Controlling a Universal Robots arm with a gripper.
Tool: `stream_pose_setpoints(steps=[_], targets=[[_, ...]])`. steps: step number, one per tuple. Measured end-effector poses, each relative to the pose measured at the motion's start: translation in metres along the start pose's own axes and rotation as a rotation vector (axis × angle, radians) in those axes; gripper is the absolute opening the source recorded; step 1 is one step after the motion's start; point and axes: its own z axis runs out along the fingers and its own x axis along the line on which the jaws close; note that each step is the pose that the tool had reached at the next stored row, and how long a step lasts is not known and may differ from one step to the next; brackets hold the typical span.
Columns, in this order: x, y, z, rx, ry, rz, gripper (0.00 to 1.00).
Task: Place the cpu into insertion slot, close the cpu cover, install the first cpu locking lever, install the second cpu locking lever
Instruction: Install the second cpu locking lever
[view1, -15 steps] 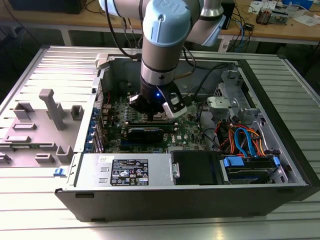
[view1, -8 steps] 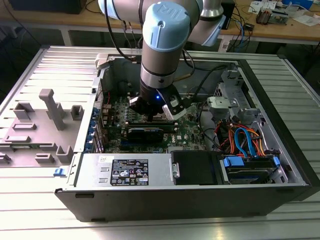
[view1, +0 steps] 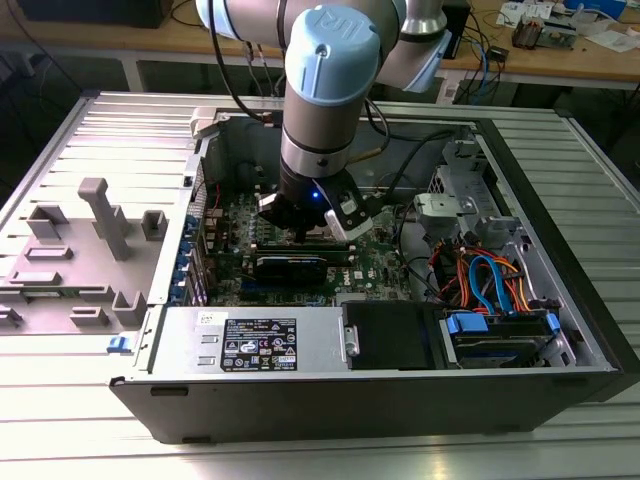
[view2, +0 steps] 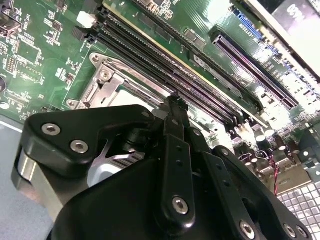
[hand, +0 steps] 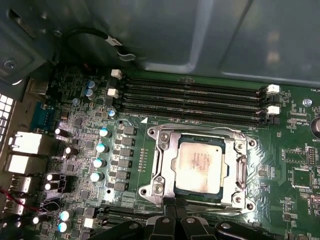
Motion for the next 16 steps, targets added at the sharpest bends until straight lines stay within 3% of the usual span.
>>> stream_pose_setpoints(steps=[16], targets=[[0.0, -0.0002, 0.0012, -0.0189, -0.0021, -0.001, 0.11]])
